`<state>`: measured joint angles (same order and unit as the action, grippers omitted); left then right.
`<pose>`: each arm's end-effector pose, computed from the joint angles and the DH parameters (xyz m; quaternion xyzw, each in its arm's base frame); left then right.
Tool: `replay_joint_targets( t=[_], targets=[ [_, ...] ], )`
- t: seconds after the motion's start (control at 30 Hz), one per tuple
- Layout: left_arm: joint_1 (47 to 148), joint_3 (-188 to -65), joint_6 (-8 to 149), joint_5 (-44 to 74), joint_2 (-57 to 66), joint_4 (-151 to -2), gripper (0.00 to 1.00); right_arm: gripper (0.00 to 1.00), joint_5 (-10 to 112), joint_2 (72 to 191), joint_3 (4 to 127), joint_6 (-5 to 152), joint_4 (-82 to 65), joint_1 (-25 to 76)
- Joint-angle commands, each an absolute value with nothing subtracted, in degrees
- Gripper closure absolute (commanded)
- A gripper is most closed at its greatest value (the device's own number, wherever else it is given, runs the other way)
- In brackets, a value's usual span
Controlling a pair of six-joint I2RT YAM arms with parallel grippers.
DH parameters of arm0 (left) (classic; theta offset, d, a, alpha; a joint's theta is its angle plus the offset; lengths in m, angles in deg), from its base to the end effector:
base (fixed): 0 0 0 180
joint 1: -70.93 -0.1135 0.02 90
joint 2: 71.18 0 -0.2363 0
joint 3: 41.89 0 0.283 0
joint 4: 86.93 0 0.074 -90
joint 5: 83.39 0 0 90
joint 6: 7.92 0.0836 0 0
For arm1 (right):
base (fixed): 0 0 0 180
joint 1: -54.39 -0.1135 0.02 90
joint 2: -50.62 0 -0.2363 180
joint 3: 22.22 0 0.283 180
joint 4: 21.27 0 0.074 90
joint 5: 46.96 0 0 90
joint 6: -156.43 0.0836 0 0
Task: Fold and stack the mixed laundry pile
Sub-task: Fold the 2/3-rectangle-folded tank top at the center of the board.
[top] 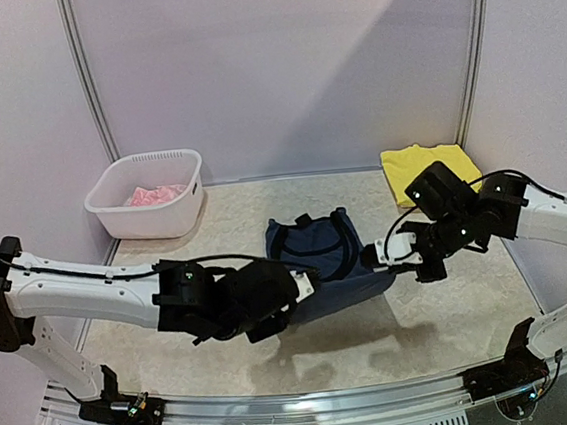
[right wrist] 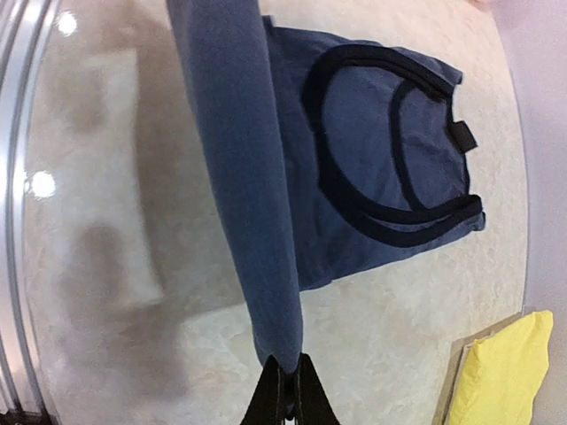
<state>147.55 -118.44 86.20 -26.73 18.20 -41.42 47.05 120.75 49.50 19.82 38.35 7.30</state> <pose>0.1301 -0.3482 0.1645 0.5373 0.7529 0.0680 0.3739 0.2040 0.2280 0.2101 -0.7075 0.6500 0.0348 0.2751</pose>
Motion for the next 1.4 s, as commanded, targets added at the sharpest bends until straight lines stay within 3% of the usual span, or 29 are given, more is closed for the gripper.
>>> replay_joint_targets(
  t=[0.0,0.5,0.77,0.8,0.87,0.97,1.03,1.2,1.37],
  targets=[
    [140.22,-122.27,90.30,-25.39,19.46,-41.56,1.00,1.00,51.40,127.30,56.22,20.33,35.35,13.87],
    [119.85,-144.60,93.77,-21.68,42.49,-43.25,1.00,1.00,53.72,155.75,78.60,29.87,20.89,25.21],
    [112.34,-161.02,92.04,-18.80,57.32,-43.04,1.00,0.99,49.02,176.81,97.26,33.30,19.28,28.10],
    [111.67,-163.72,91.46,-18.47,59.37,-41.87,1.00,0.98,49.14,178.36,99.20,33.63,19.26,28.49],
    [110.53,-169.87,89.31,-18.02,63.82,-37.56,0.99,0.85,49.34,181.57,102.88,34.48,18.97,29.04],
    [110.12,-174.57,87.10,-20.45,66.91,-35.14,0.70,0.69,48.72,186.34,108.98,36.08,22.15,29.79],
    [110.21,-170.81,85.83,-21.20,63.77,-39.36,0.60,0.64,50.32,186.87,109.79,37.85,23.63,30.72],
    [110.42,-159.75,78.07,-19.08,52.61,-46.12,0.53,0.42,62.03,181.60,107.69,46.71,29.17,35.54],
    [110.99,-151.02,70.37,-8.80,46.54,-49.40,0.52,0.38,75.72,182.58,107.39,52.99,39.08,39.20]
  ],
)
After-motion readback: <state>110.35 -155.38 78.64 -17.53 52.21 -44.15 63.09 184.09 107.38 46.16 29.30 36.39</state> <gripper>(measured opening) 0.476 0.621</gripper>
